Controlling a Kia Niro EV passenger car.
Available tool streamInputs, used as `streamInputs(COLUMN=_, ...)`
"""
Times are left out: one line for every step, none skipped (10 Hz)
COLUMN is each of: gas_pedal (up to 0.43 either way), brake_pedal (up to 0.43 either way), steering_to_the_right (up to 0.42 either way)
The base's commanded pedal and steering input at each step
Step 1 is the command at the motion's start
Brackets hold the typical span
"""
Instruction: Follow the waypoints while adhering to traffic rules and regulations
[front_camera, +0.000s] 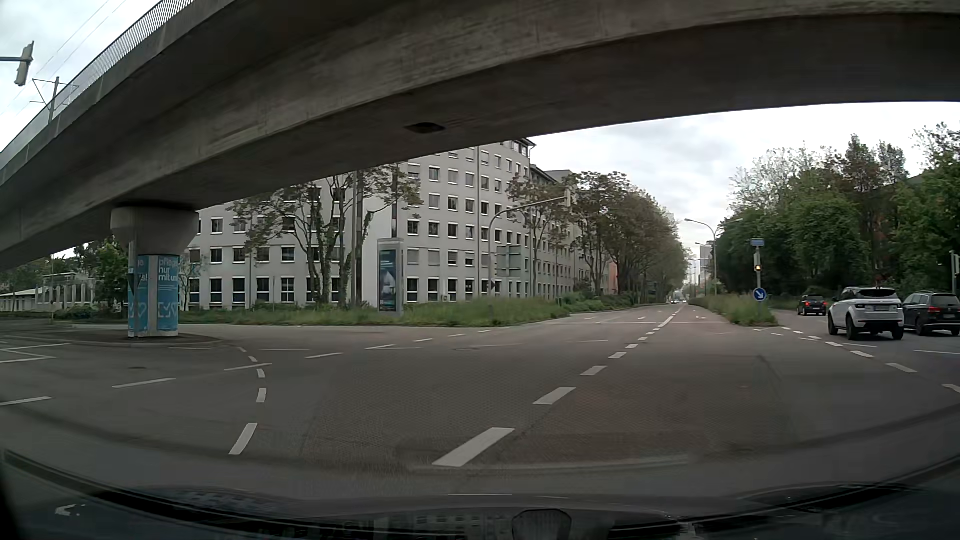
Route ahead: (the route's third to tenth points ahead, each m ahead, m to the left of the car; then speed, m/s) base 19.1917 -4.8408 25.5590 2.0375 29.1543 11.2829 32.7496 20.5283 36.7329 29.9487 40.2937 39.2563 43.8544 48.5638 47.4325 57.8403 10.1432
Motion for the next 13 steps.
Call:
streamInputs(gas_pedal=0.047, brake_pedal=0.0, steering_to_the_right=-0.132)
streamInputs(gas_pedal=0.047, brake_pedal=0.0, steering_to_the_right=-0.135)
streamInputs(gas_pedal=0.047, brake_pedal=0.0, steering_to_the_right=-0.136)
streamInputs(gas_pedal=0.047, brake_pedal=0.0, steering_to_the_right=-0.137)
streamInputs(gas_pedal=0.047, brake_pedal=0.0, steering_to_the_right=-0.137)
streamInputs(gas_pedal=0.047, brake_pedal=0.0, steering_to_the_right=-0.138)
streamInputs(gas_pedal=0.047, brake_pedal=0.0, steering_to_the_right=-0.142)
streamInputs(gas_pedal=0.047, brake_pedal=0.0, steering_to_the_right=-0.142)
streamInputs(gas_pedal=0.047, brake_pedal=0.0, steering_to_the_right=-0.142)
streamInputs(gas_pedal=0.047, brake_pedal=0.0, steering_to_the_right=-0.143)
streamInputs(gas_pedal=0.047, brake_pedal=0.0, steering_to_the_right=-0.143)
streamInputs(gas_pedal=0.059, brake_pedal=0.0, steering_to_the_right=-0.142)
streamInputs(gas_pedal=0.067, brake_pedal=0.0, steering_to_the_right=-0.143)
